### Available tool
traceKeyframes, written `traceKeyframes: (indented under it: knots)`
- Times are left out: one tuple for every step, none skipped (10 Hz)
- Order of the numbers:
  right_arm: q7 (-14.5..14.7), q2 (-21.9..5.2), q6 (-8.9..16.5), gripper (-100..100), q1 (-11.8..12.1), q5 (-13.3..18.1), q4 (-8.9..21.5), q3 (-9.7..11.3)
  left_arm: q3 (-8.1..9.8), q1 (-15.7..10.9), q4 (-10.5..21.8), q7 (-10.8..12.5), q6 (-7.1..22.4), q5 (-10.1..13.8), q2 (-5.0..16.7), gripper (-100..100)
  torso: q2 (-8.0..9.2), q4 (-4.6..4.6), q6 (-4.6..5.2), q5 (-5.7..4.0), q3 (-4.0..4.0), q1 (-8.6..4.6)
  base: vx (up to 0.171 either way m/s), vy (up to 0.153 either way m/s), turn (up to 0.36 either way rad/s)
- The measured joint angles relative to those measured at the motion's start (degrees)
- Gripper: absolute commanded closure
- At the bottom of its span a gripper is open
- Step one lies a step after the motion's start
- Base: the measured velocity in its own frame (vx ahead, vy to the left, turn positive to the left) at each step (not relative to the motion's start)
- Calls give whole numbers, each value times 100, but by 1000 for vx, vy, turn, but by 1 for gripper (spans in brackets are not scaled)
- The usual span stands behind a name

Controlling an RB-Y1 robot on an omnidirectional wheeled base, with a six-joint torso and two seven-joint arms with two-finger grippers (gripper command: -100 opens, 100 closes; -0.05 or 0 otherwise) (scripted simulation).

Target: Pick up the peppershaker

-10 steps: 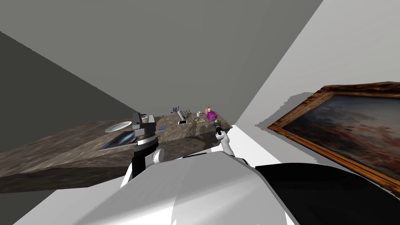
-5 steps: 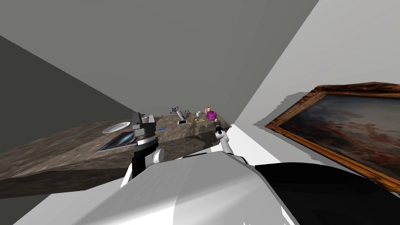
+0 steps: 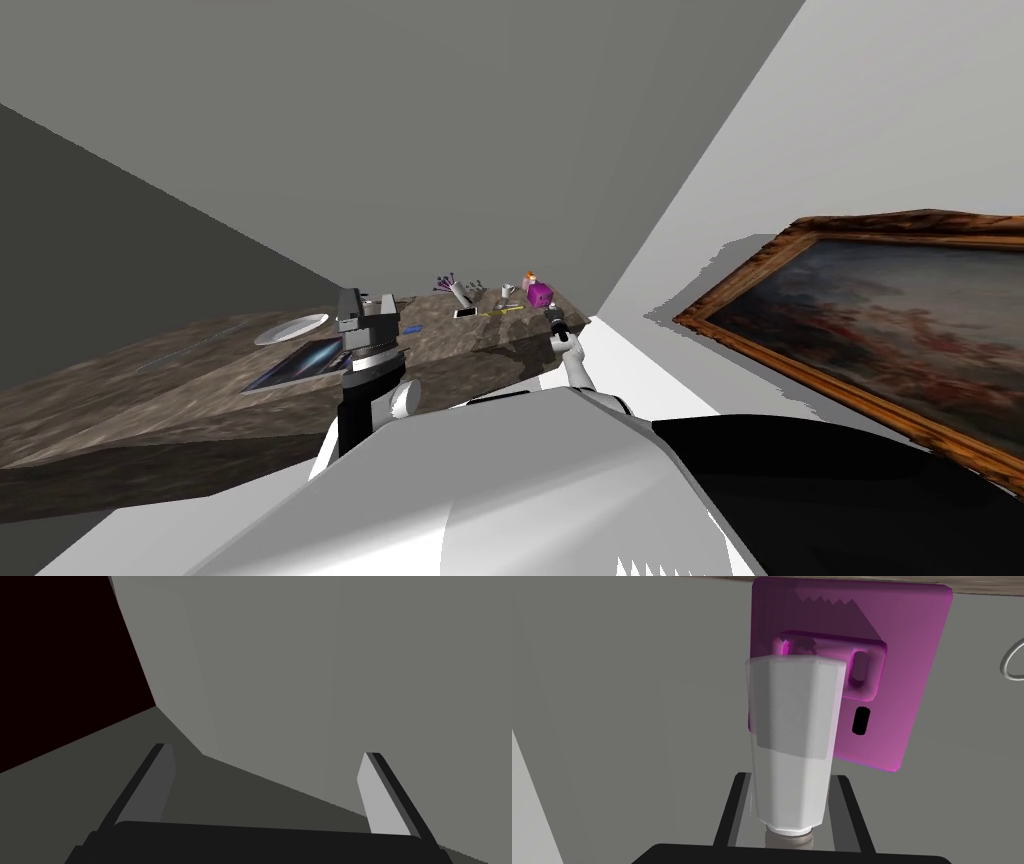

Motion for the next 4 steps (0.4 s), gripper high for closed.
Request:
traceKeyframes:
  knots:
    - [162,-1,-3,100,-2,-174,1,2,0,0,0,0,0,0,0,0,-4,-1,1,-1,-2,-5,0,0,0]
    - [326,-3,-8,100,-5,-344,9,0,0,0,0,0,0,0,0,0,-7,-2,2,-2,-4,-8,0,0,0]
    - [485,-5,-9,100,-6,-424,11,-1,0,0,0,0,0,0,0,0,-9,-3,1,-1,-5,-8,0,0,0]
    - [521,-5,-9,0,-5,-431,11,-2,0,0,0,0,0,0,0,0,-9,-3,0,0,-6,-7,0,0,0]
